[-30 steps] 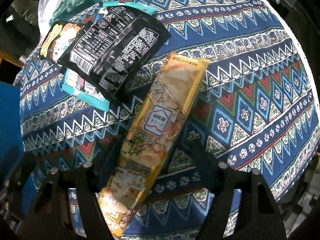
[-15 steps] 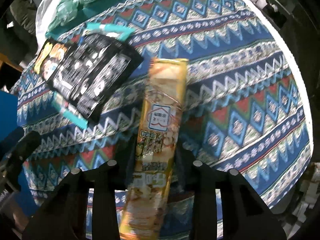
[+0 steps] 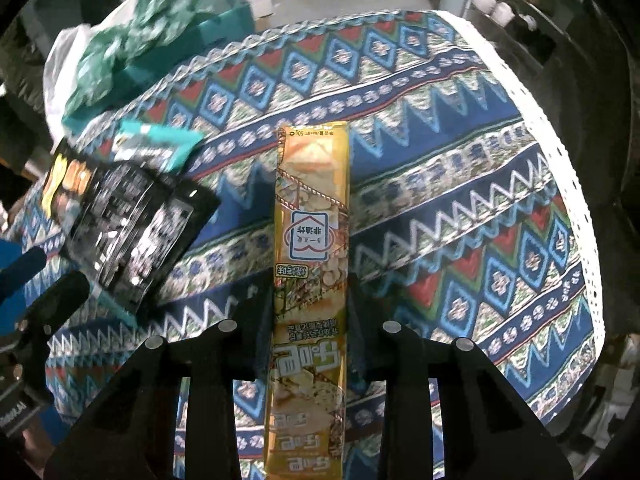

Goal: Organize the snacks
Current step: 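Grasp the yellow biscuit stick pack with the right tool, then grasp the black snack bag with the left tool while the right tool holds its pack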

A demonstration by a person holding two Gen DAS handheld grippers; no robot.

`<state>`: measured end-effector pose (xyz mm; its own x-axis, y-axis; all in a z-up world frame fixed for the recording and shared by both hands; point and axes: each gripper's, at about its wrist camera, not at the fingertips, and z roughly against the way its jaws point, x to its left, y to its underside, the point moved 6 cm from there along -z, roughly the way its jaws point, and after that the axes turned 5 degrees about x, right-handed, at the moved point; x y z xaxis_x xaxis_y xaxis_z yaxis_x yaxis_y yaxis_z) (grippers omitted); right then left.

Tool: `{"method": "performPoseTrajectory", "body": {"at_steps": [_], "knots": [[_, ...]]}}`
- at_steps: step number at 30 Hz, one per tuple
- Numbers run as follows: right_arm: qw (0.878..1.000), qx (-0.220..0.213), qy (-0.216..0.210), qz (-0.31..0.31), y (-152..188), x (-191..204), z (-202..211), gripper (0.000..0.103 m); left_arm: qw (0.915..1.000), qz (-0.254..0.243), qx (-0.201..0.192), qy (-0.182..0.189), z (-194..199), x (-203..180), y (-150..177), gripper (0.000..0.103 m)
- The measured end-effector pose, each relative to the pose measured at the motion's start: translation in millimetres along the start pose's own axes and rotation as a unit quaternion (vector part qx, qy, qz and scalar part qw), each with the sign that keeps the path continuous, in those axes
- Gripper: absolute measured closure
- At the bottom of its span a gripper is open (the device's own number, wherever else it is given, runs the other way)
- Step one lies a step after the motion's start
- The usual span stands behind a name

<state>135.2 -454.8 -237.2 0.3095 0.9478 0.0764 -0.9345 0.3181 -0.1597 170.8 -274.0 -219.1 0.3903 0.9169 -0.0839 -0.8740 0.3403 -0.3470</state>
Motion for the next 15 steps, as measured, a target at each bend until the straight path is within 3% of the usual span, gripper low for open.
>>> {"method": "performPoseTrajectory", "body": {"at_steps": [2,15], "knots": [[1.000,0.002,-0.006,-0.012,-6,-12,1,0.072,0.9998,-0.014,0.008,0.005,-5,-8,-4,0.015],[0.999,0.009,-0.026,-0.030,-4,-41,-7,0.071,0.9952,-0.090,0.025,-0.029,-38,-32,-13,0.015]]}}
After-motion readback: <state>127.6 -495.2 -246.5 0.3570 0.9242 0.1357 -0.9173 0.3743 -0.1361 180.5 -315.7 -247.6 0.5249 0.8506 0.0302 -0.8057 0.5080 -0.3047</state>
